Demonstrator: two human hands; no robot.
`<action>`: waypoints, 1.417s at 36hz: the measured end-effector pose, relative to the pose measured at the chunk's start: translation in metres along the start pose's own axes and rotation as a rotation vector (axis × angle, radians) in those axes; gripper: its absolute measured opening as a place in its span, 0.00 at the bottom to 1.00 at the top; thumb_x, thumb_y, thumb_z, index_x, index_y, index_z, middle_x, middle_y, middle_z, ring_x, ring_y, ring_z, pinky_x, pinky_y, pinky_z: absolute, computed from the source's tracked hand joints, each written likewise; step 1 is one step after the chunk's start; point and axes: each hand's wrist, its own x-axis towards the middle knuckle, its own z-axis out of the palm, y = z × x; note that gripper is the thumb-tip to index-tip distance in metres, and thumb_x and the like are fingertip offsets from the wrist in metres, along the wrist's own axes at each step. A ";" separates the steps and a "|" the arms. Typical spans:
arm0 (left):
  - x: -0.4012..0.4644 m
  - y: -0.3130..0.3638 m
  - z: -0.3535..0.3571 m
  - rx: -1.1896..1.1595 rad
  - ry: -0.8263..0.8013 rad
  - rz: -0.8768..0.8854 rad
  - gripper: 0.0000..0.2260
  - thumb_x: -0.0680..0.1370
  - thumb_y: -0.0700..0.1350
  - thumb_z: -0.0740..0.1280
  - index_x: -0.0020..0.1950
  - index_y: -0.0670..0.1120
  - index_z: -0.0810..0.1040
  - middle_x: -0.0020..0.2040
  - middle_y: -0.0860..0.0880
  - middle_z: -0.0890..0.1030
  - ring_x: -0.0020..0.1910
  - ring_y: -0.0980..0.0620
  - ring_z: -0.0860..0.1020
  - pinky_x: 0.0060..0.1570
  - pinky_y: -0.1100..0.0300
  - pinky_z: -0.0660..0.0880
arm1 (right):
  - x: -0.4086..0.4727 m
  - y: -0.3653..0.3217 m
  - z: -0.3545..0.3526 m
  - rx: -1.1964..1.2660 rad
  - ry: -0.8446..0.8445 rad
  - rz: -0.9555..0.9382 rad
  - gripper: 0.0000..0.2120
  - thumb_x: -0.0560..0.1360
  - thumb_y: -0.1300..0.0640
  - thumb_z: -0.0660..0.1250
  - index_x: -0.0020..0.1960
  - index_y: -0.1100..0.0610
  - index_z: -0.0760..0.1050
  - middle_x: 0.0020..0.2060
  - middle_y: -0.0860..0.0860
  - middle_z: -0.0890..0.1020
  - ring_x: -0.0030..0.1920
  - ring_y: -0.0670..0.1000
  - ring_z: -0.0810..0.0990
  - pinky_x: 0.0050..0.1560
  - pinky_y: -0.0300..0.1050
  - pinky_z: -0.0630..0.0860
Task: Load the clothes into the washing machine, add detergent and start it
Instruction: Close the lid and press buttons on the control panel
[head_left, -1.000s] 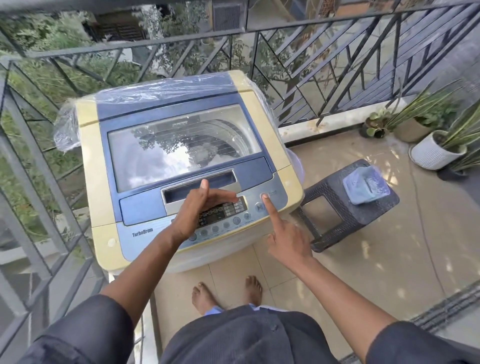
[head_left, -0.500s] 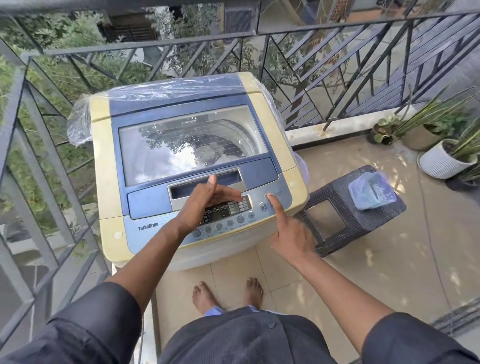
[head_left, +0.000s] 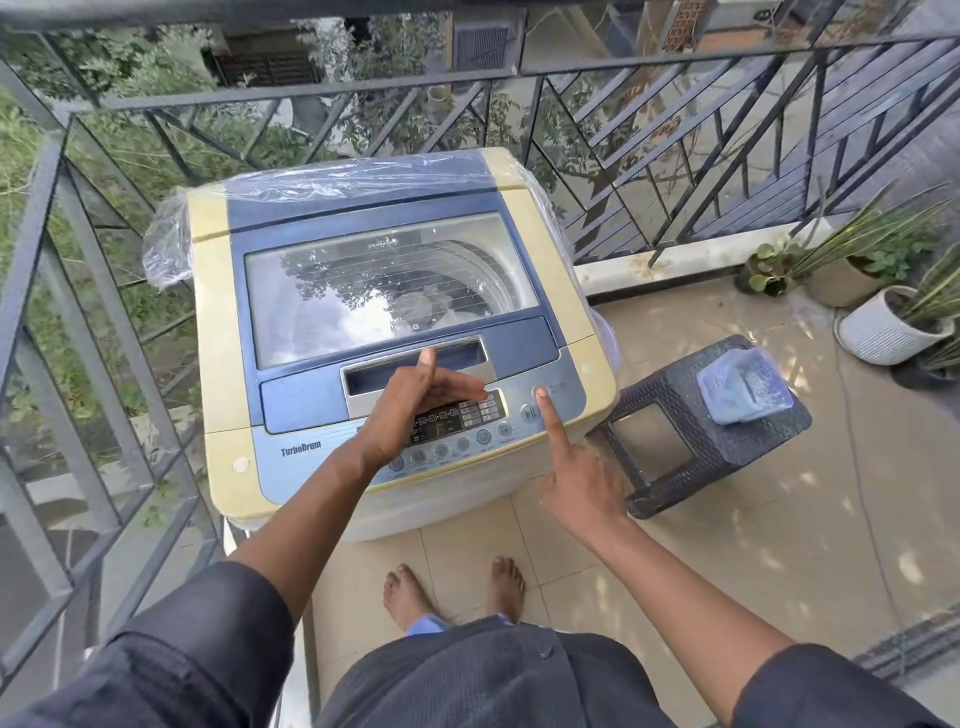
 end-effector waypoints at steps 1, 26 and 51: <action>0.000 0.000 0.000 0.000 0.000 0.000 0.40 0.85 0.65 0.43 0.61 0.39 0.86 0.56 0.42 0.89 0.63 0.46 0.85 0.73 0.48 0.76 | 0.000 0.000 0.000 -0.006 0.008 -0.006 0.55 0.74 0.61 0.65 0.78 0.33 0.27 0.38 0.52 0.74 0.37 0.57 0.75 0.37 0.48 0.70; -0.017 -0.008 -0.012 -0.019 0.072 0.049 0.39 0.84 0.67 0.47 0.61 0.38 0.86 0.57 0.42 0.89 0.62 0.45 0.86 0.70 0.51 0.78 | -0.018 -0.044 0.013 0.000 -0.072 -0.333 0.44 0.80 0.58 0.59 0.81 0.35 0.33 0.40 0.51 0.80 0.37 0.58 0.79 0.38 0.50 0.75; -0.021 -0.009 -0.011 -0.087 0.132 0.018 0.40 0.83 0.69 0.49 0.61 0.38 0.86 0.55 0.40 0.89 0.63 0.44 0.86 0.73 0.45 0.75 | -0.021 -0.065 0.034 -0.089 -0.132 -0.528 0.47 0.79 0.58 0.61 0.80 0.34 0.31 0.47 0.55 0.82 0.45 0.61 0.82 0.46 0.56 0.79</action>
